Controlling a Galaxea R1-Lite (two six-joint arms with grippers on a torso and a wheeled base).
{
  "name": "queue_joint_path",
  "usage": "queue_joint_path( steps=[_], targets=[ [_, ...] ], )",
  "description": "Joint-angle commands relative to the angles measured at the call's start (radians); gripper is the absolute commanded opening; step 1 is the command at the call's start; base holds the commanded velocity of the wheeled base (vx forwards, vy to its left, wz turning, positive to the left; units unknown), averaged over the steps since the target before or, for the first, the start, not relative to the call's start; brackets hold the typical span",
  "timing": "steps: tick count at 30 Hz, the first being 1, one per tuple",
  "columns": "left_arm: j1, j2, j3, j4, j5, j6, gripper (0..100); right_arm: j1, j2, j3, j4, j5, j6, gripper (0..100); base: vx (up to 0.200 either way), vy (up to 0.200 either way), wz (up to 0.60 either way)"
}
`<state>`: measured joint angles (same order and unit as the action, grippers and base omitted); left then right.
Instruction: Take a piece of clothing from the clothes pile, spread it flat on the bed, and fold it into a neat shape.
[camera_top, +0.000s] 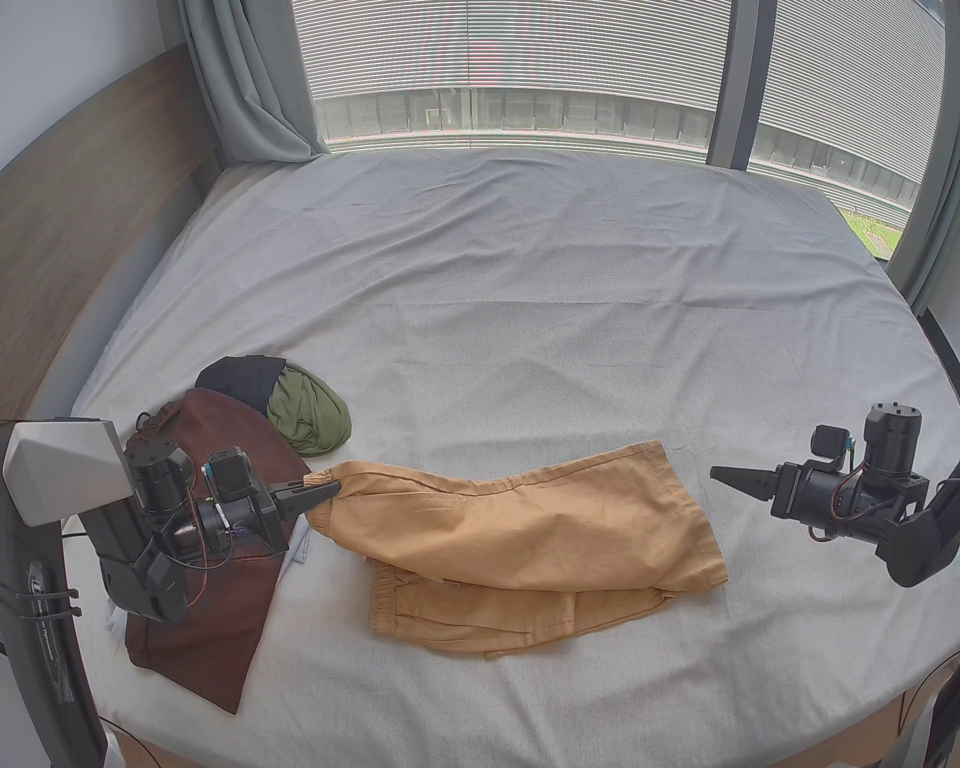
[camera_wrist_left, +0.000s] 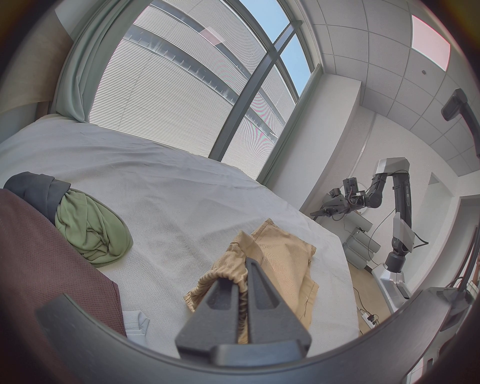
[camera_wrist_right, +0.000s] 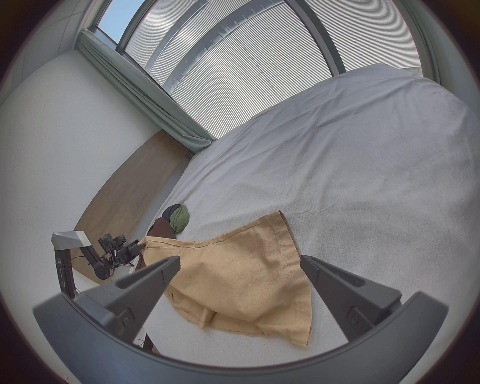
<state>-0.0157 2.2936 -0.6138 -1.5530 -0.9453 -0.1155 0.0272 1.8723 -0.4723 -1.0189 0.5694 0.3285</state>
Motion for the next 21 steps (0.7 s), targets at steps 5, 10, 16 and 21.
queue_joint_path(
  steps=[5,10,16,21],
  targets=[
    [0.000,0.003,-0.011,-0.002,0.002,-0.003,0,0.002,0.120,-0.019,-0.079,-0.002,0.066,100,0.000,0.000,0.00],
    [0.000,0.003,-0.024,-0.001,0.028,-0.030,0,0.000,0.189,-0.020,-0.116,-0.005,0.072,100,0.000,0.000,0.00],
    [-0.003,0.001,-0.030,-0.002,0.037,-0.049,0,0.011,0.252,-0.023,-0.165,-0.040,0.073,100,0.000,0.000,0.00],
    [-0.006,0.001,-0.030,-0.002,0.037,-0.049,0,0.013,0.318,-0.026,-0.213,-0.046,0.073,100,0.000,0.000,0.00]
  ],
)
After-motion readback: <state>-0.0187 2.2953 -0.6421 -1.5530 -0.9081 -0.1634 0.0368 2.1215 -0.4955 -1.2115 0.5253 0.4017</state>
